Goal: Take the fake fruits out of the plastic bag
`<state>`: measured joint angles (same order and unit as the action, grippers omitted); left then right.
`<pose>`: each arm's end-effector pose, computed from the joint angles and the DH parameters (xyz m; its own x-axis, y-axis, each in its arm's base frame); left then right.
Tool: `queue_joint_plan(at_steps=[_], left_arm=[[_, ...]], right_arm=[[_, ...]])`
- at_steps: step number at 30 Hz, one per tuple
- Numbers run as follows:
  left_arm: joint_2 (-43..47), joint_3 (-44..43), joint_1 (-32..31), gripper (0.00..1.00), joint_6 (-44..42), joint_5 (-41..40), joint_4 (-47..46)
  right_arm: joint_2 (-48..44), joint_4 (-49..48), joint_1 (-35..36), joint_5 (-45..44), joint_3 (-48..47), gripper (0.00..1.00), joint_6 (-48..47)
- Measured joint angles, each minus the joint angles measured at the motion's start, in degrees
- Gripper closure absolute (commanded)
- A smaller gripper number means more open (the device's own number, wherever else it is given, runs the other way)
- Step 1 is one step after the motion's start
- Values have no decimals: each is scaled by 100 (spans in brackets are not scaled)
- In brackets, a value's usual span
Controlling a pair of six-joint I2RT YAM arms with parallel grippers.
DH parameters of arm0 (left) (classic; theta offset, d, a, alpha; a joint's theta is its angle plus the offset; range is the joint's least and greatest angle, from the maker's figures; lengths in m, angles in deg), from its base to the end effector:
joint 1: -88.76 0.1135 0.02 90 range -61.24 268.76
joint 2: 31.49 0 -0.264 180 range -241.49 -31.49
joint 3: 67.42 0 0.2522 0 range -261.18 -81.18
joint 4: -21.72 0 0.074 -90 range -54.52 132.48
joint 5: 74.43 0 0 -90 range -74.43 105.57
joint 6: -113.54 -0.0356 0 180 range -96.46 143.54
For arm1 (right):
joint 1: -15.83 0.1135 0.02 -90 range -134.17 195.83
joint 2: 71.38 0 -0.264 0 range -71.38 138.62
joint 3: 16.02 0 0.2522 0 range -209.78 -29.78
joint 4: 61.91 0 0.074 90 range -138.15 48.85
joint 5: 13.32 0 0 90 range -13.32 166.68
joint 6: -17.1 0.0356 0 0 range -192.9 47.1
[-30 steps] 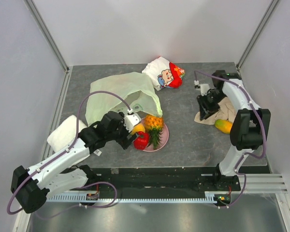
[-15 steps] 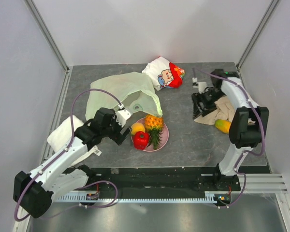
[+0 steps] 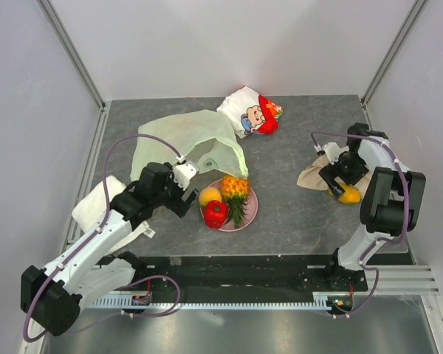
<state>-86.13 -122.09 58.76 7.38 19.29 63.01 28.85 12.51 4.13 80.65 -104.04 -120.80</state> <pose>0.1736 -0.1029 0.2567 -0.3979 0.5504 -0.7339 0.6788 0.7149 0.1681 0.3137 -0.0624 0.2106 -0.8025 -0.5897 -0.0907 -0.5923 0.8057 0.0027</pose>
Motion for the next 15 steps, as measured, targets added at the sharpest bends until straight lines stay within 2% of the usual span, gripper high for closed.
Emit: queue_joint_plan(at_steps=[3,4,6,7,10,15], left_arm=[[70,4,11,2,0,55,4],[94,4,20,2,0,92,13],[151,22,28,5,-17,142,17],[216,66,31,6,-63,210,20],[446,273,35,9,-286,369,66],[831,590,35,15,-774,785,348]], right_arm=[[-2,-367,2,-138,328,17,-153],[-2,-448,2,-173,428,26,-197],[-2,-481,2,-221,518,34,-245],[-2,-479,2,-212,511,41,-229],[48,-317,33,-44,269,49,-33],[437,262,295,949,-929,51,883]])
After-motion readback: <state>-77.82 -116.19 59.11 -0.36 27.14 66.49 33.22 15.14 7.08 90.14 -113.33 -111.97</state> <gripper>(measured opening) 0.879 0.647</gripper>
